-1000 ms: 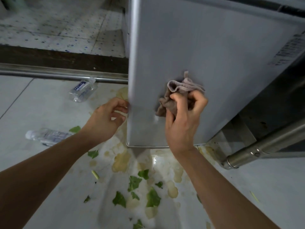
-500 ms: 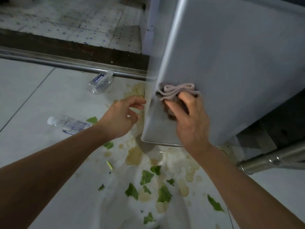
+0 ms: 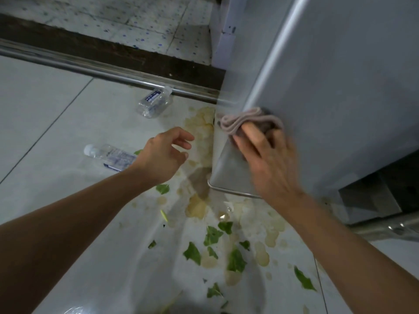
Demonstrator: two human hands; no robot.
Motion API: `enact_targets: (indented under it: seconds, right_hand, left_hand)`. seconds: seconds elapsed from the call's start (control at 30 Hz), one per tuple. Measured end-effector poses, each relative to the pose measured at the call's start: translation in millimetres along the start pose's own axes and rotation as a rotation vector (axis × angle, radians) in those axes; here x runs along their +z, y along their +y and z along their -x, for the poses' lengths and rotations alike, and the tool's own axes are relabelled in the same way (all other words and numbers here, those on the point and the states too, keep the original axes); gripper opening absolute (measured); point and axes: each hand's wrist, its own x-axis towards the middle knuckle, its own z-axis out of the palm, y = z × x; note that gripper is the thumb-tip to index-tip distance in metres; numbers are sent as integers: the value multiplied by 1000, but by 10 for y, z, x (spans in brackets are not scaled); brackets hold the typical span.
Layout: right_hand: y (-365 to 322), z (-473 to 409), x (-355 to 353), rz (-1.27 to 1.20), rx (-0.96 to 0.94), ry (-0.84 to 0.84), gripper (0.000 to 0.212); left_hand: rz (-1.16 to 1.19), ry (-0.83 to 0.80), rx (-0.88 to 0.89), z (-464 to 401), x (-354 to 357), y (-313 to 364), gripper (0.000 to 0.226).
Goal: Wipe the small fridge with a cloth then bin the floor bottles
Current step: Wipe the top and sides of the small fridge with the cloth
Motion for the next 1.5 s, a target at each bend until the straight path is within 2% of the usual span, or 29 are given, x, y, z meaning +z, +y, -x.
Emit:
enact_targets:
  seconds: [0.17,0.3,0.37,0.5,0.6,0.67,0.83,0.9,0.97,1.03,1.1,1.2,1.27,1.37,1.5]
  right_hand:
    - [-13,-116,68,51,9,100,39]
    - [-213,40,316,105,-103,58,36]
    - [-345,143,454,76,-125,-45,40]
    - [-670,558,676,66,-204,-449,59]
    - [-768,736,709,73,-271,-571,56]
    - [-676,736,649,66,-288,-528,52]
    - [-149,440,259,68,-137,-54,36]
    - [35,351,143,97,-61,56,20]
    - [123,354,157,45,39,122,13]
    - [159,454,243,-84,94,103,26]
    - [93,661,343,-107,26,-32,41]
    - [30,945,428,-38,-101,-323,39]
    - [81,965,396,-34,-161,-388,36]
    - [258,879,262,-46,-179,-327,30]
    - [574,788,16,-1,143,-10,26]
  left_hand:
    - [-7,-16,-32,-28,36,-144,30]
    - [-18,-52,-38,-55,143,-233,28]
    - [-28,-57,-50,-61,186,-258,28]
    - [-15,-67,-45,-49,235,-258,28]
    - [-23,-68,-12,-38,218,-225,26]
    - [-46,-75,21,-33,211,-203,26]
    - [-102,-68,61,-107,343,-103,28]
    - [-111,-38,62,-170,436,-21,31]
    - [-118,-14,56,-214,483,29,32]
    - [-121,-22,74,-247,548,86,32]
    - [-114,-30,95,-259,622,159,32]
    - [-125,37,101,-270,747,263,32]
    - [-169,94,67,-272,813,318,33]
    - [-215,114,24,-265,854,360,33]
    - [-266,120,17,-254,854,365,32]
